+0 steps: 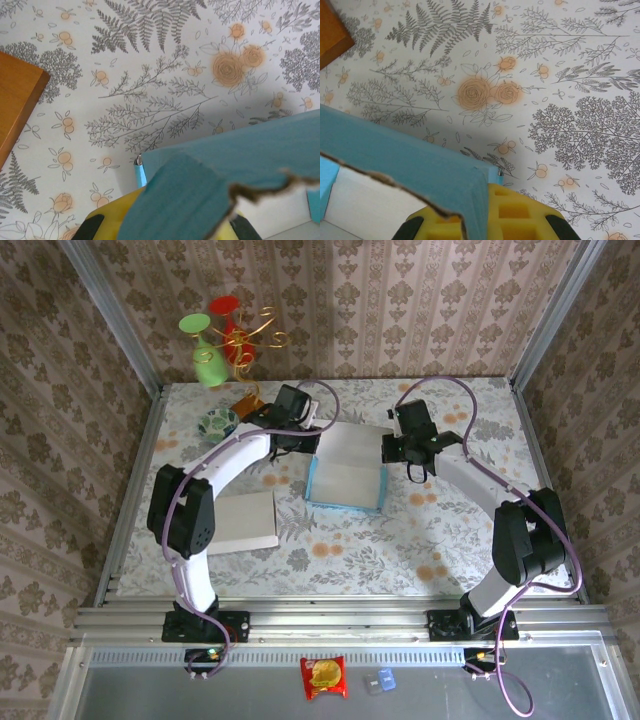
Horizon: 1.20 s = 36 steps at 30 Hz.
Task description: Fold the paper box
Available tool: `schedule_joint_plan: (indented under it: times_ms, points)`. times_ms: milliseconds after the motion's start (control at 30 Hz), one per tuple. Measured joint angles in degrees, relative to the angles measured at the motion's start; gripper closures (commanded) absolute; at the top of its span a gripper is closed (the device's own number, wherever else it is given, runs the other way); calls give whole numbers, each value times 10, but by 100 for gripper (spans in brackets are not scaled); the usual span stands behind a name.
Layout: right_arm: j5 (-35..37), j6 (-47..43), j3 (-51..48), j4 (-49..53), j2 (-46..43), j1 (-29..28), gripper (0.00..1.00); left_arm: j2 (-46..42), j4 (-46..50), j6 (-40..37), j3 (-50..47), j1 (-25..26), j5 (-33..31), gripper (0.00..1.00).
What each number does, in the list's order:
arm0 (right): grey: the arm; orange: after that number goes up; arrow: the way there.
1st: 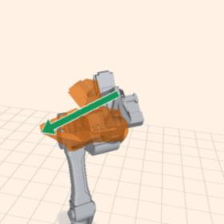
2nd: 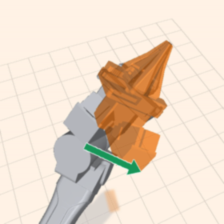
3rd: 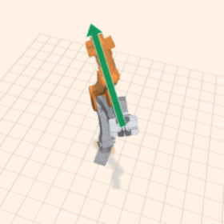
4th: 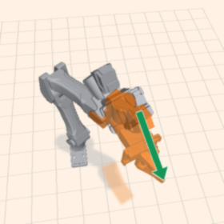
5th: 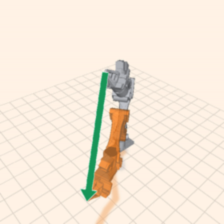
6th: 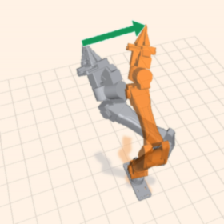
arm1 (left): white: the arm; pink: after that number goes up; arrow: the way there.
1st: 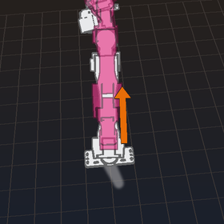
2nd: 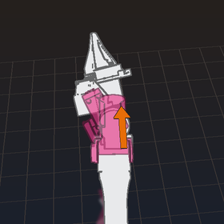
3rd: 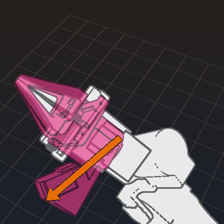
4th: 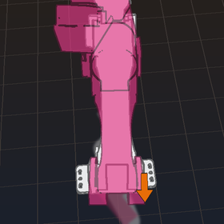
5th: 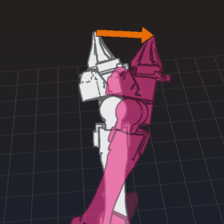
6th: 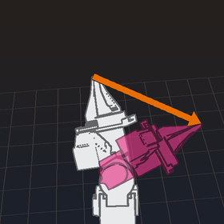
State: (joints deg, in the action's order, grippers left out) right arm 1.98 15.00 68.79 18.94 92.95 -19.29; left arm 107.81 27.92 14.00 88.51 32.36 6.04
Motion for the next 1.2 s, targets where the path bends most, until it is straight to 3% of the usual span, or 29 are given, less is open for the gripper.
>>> schedule_joint_plan:
  times_ms: [400,900,1200]
  points:
    - [35,41,-34,-97,0,0,100,-1,-217,2,-113,-2,8,100]
    - [50,49,-206,-329,-38,-3,100,-27,-549,1,-317,-5,54,100]
    - [80,42,-281,-370,-88,-37,98,-28,-727,5,-426,-6,77,100]
